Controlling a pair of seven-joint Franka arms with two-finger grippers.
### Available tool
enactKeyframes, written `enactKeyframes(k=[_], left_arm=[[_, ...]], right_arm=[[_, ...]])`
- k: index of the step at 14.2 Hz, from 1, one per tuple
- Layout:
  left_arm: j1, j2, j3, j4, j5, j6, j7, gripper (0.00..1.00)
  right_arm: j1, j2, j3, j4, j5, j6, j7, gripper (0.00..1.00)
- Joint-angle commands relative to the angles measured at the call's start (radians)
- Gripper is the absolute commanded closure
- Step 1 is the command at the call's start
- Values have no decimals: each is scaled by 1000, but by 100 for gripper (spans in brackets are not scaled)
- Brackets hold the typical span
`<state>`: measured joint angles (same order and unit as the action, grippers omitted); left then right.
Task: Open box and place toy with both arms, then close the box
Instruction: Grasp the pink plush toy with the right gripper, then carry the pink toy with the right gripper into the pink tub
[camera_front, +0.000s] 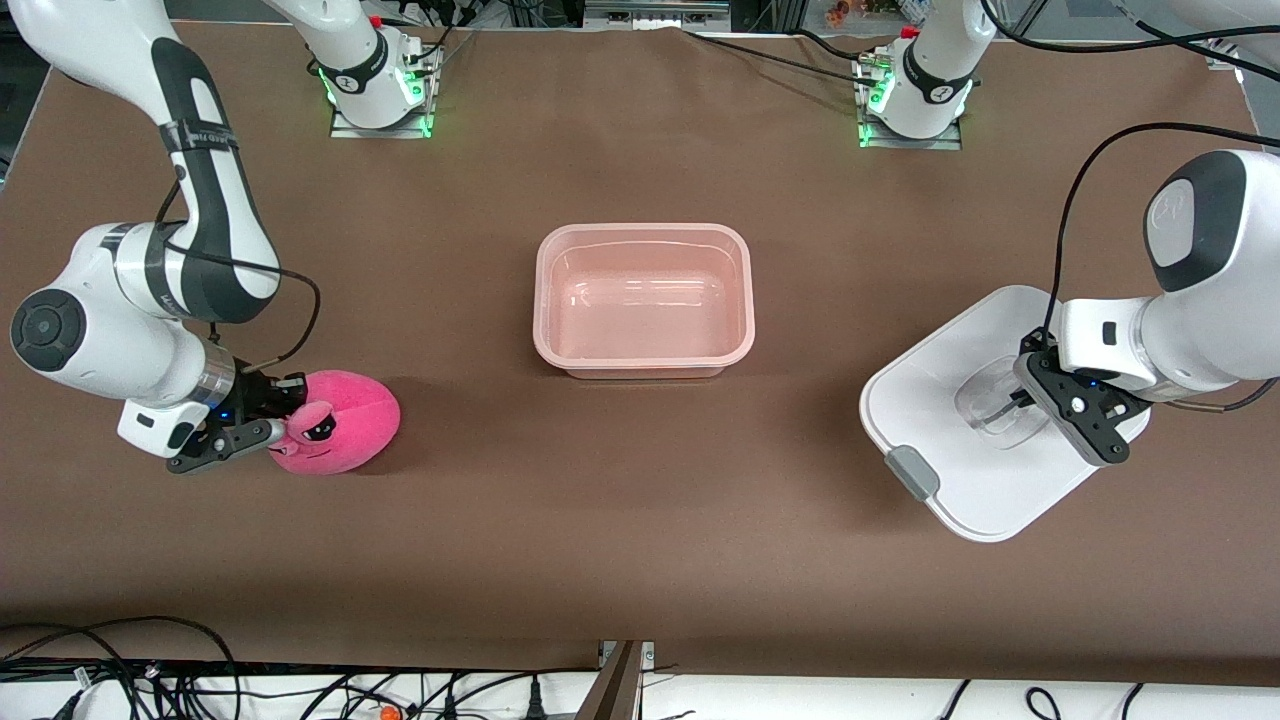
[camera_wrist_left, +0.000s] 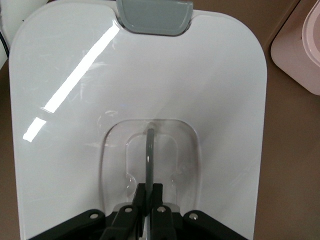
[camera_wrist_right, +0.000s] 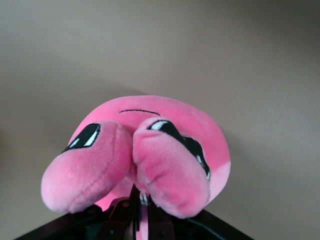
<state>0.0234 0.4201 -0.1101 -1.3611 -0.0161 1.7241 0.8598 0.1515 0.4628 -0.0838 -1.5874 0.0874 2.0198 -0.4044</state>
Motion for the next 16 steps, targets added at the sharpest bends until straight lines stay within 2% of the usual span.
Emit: enactKeyframes(k=[1, 6, 10, 13, 16], left_arm=[[6, -1, -2, 14, -19, -17, 22, 100], [3, 0, -2, 14, -19, -17, 22, 100], [4, 0, -2, 14, -21, -17, 22, 100], [7, 0, -2, 13, -21, -17, 22, 100], [7, 0, -2, 13, -30, -17, 25, 100]], right_arm=[[68, -15, 1, 108, -44, -150, -19, 100], [308, -15, 1, 219, -158, -304, -31, 100], [463, 8, 1, 309, -156, -414, -36, 100], [542, 30, 1, 349, -158, -434, -83, 100], [606, 112, 1, 505, -196, -527, -89, 100]])
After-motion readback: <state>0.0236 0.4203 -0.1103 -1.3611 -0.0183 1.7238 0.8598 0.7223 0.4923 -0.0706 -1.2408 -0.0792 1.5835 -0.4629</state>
